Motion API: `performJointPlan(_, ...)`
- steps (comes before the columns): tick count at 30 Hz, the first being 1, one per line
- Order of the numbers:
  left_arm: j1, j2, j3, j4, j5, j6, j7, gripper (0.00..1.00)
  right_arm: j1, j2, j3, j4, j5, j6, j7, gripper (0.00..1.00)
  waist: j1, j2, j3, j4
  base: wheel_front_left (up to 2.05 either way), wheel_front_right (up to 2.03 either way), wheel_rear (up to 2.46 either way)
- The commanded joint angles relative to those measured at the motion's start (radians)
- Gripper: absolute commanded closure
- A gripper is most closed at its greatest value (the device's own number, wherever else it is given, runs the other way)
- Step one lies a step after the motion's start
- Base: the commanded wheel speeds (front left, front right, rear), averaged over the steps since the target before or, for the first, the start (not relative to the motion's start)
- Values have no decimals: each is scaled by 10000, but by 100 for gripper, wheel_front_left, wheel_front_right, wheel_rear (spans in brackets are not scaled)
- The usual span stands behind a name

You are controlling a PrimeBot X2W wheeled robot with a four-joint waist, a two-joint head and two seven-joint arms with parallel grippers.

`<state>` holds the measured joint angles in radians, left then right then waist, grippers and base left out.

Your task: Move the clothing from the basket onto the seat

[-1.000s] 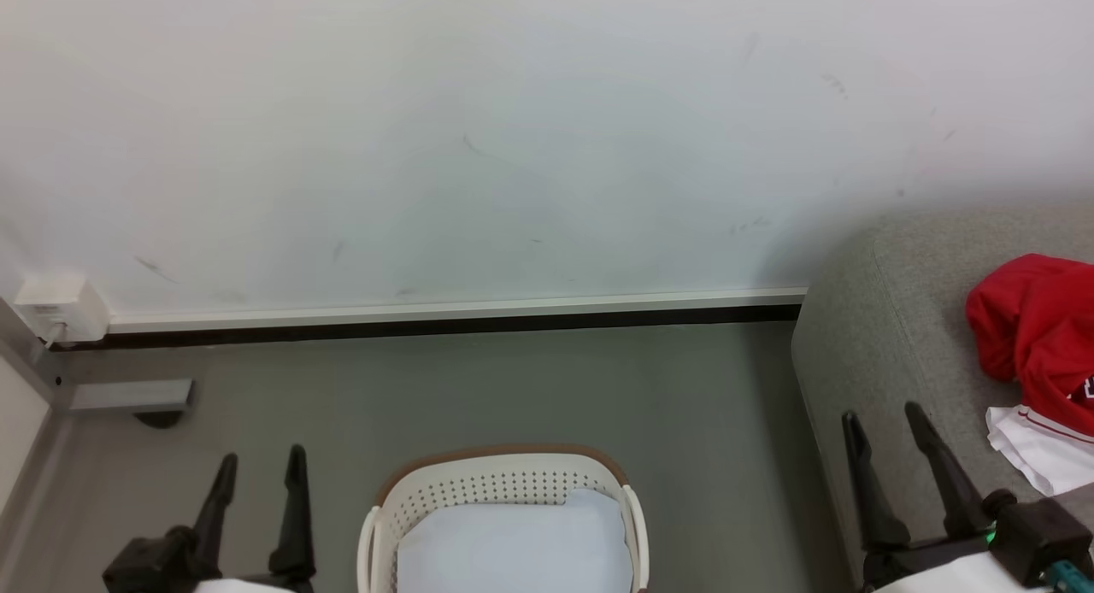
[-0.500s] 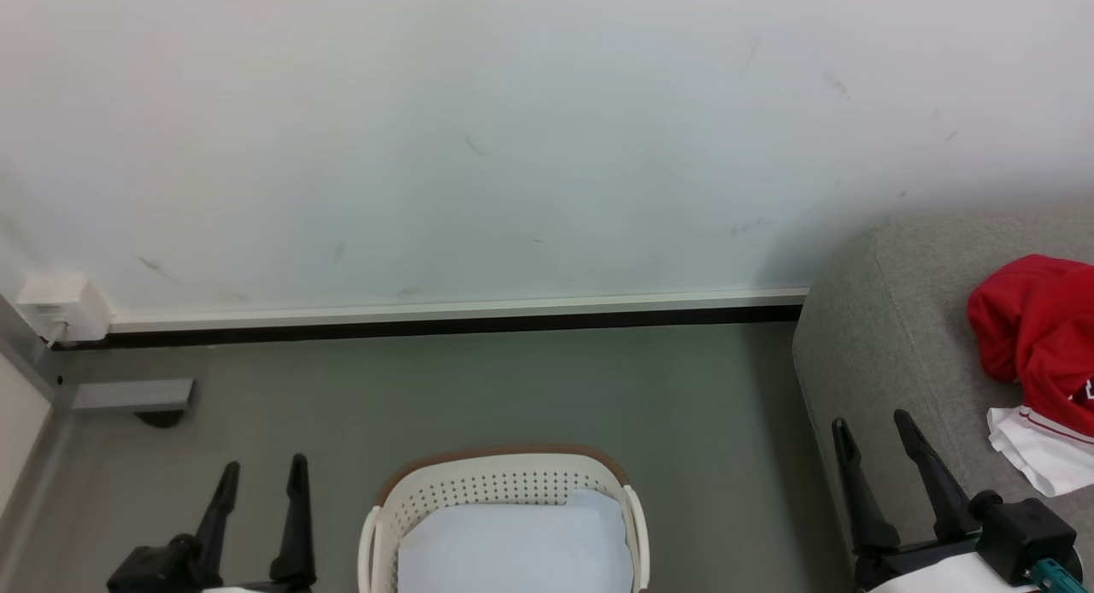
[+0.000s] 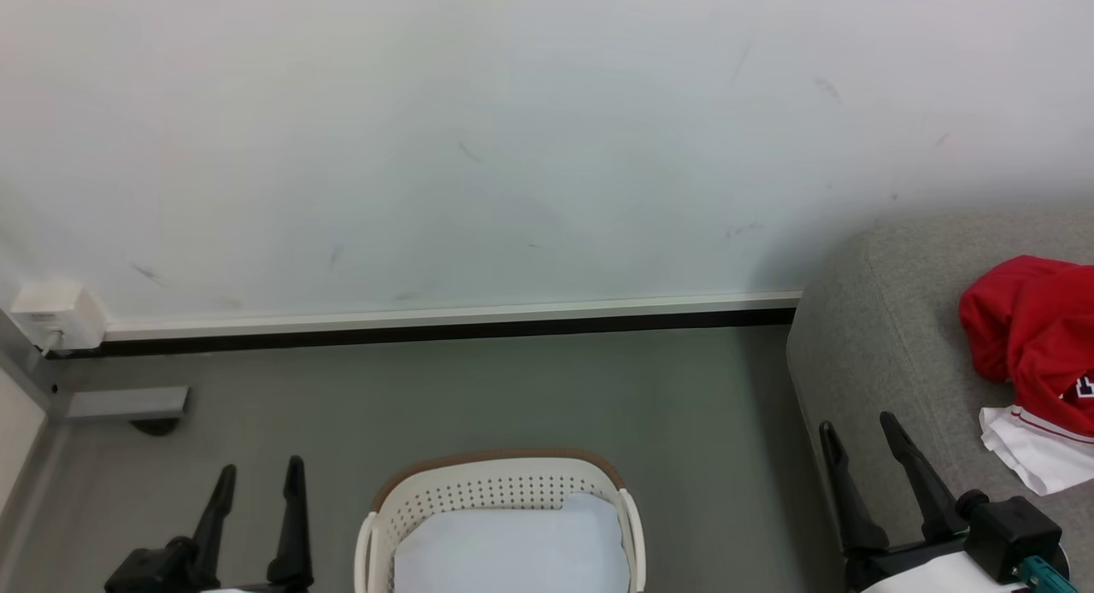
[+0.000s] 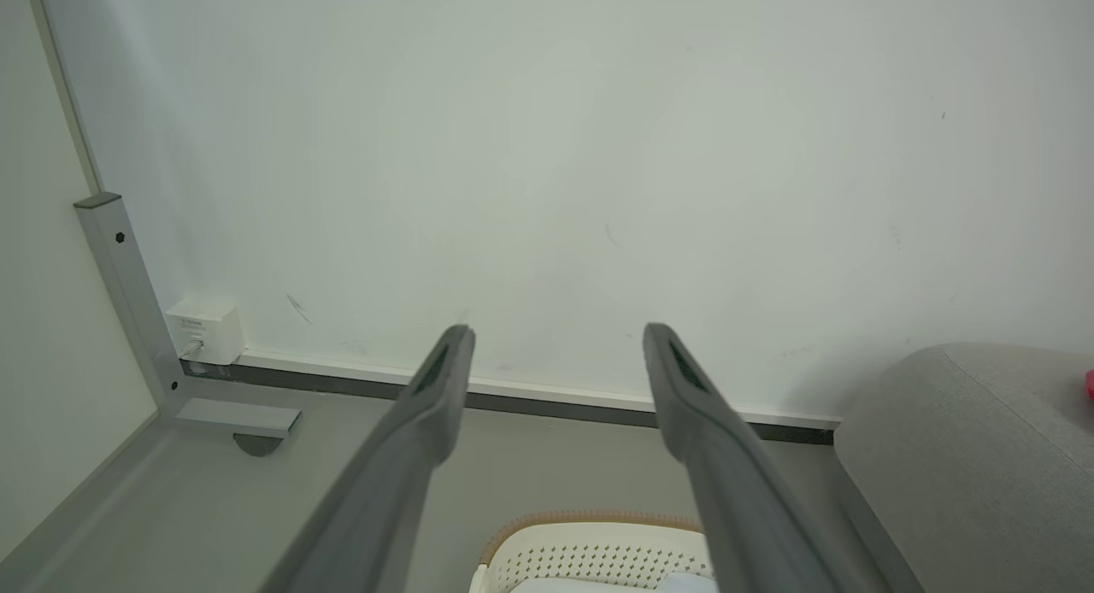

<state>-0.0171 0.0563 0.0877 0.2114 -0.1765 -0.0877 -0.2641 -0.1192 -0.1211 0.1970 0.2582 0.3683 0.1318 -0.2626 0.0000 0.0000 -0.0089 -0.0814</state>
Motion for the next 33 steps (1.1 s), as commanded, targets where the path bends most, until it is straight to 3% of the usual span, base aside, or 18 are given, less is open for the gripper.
performJointPlan(1, -70, 17, 55, 17, 154, -48, -3, 0, -68, -20, 30, 39, 36, -24, -28, 0, 0, 0, -4, -4, 0, 0, 0)
performJointPlan(4, -88, 0, 81, 75, 164, -97, -3, 0, -92, -28, 52, 80, 91, -24, -28, 0, 0, 0, -5, -5, 0, 0, 0)
performJointPlan(5, -39, -29, 51, 77, 11, -91, 0, 100, -8, 2, 49, 40, 32, 0, 1, 100, 0, 0, -5, -6, 0, 0, 0)
performJointPlan(9, 30, -116, 68, 398, -158, -95, 87, 100, 206, 28, 54, 228, 182, 2, 55, 100, 0, 0, -5, 0, 0, 0, 0)
performJointPlan(33, -249, -93, 109, 340, -4317, -194, 1153, 100, 151, 136, -770, 101, 3858, -3, 1054, 100, 0, 0, 19, 151, 0, 0, 0)
